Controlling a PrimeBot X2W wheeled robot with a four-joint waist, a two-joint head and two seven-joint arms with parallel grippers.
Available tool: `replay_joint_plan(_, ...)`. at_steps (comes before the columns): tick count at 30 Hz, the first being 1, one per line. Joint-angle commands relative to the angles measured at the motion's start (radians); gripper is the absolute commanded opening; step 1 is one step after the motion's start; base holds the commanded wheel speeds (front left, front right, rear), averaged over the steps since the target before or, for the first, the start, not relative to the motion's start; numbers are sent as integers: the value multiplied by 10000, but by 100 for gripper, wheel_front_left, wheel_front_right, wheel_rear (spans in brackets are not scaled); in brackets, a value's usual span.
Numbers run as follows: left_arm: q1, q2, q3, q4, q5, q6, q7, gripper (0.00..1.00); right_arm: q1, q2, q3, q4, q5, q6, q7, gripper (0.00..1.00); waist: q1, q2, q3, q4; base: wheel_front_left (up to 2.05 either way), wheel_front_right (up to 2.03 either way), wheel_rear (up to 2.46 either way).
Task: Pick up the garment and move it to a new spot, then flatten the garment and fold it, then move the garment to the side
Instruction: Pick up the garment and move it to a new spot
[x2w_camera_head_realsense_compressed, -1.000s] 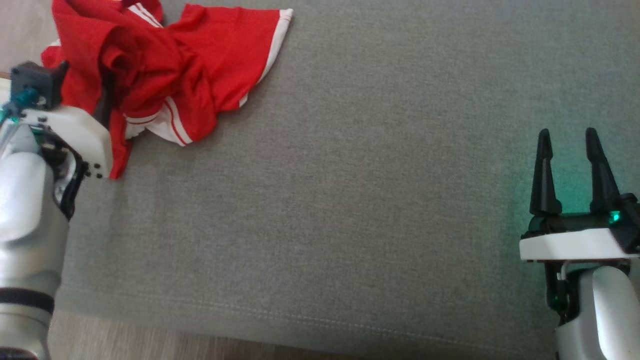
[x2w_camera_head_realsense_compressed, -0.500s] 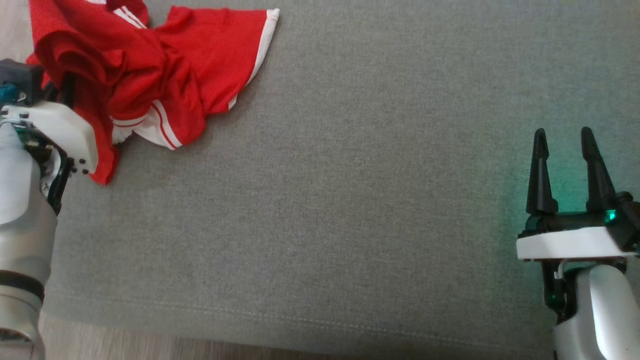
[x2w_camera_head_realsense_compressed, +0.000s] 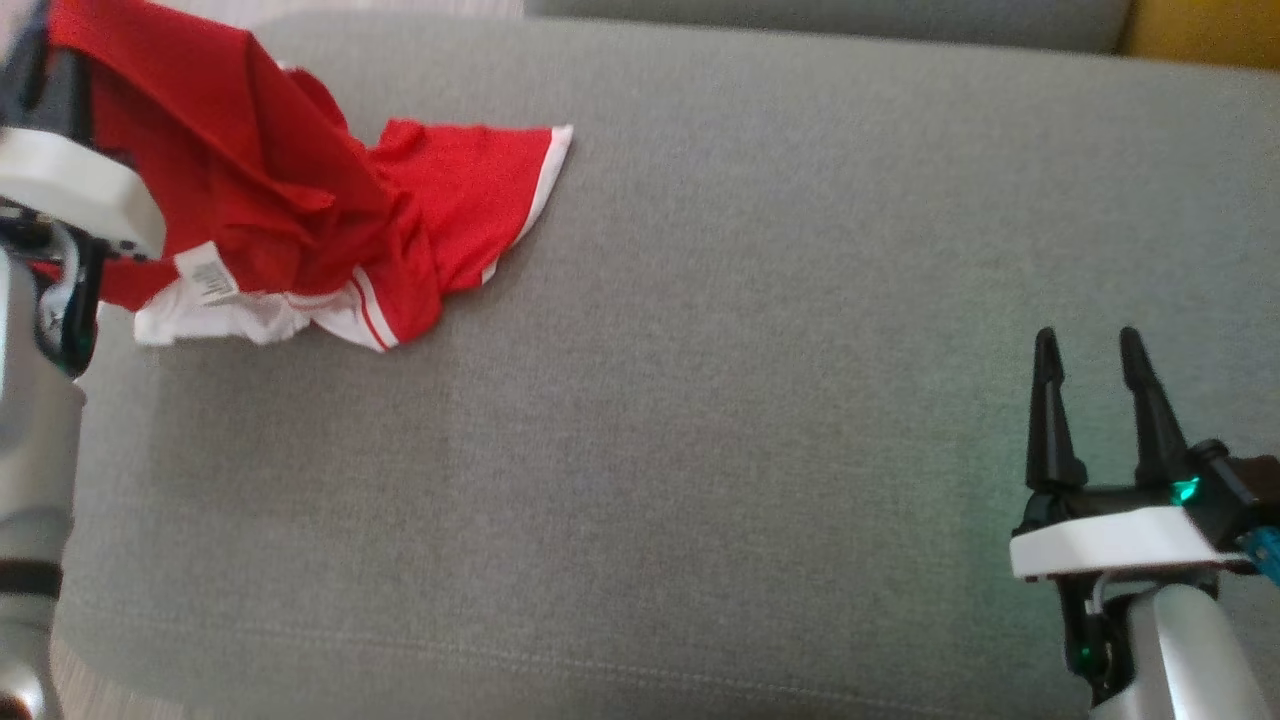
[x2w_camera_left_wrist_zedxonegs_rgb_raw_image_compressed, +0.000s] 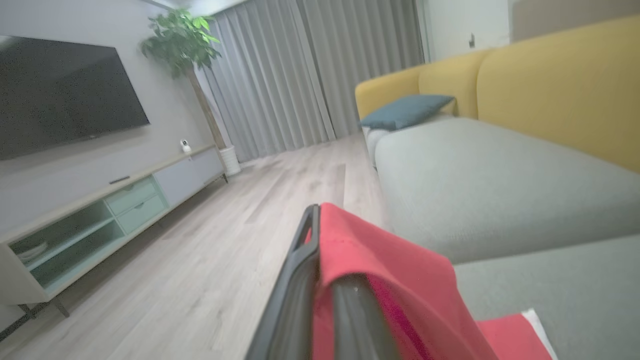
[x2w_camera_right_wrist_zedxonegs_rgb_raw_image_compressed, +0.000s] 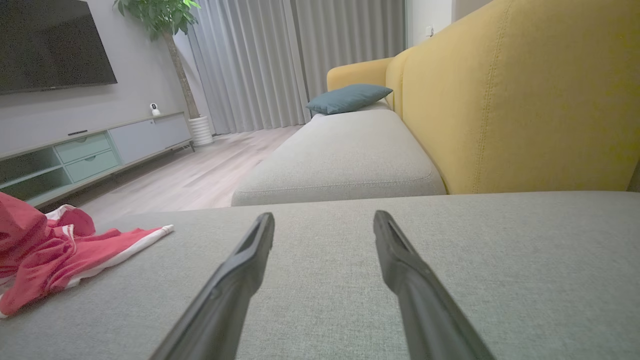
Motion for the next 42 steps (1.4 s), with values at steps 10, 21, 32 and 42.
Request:
replay_joint_plan(10, 928, 224, 549, -4072, -231, 857, 45, 0, 239, -58, 585, -290, 424, 75, -109, 100, 0, 0, -1188, -746, 0, 0, 0)
replay_joint_plan(21, 967, -264, -808, -5881, 94, 435, 882, 0, -29, -58, 895, -485, 669, 75, -109, 100, 0, 0, -936, -1787, 0, 0, 0)
replay_joint_plan(32, 326, -1620, -2425, -5429, 351, 12, 726, 0, -515, -58, 1718, -678, 1027, 75, -109, 100, 0, 0, -661, -3757, 0, 0, 0)
replay_joint_plan(42, -1122, -3306, -3296, -3304, 355, 18, -24, 0, -787, -58, 2655, -817, 1282, 75, -109, 100, 0, 0, -320, -5494, 0, 0, 0)
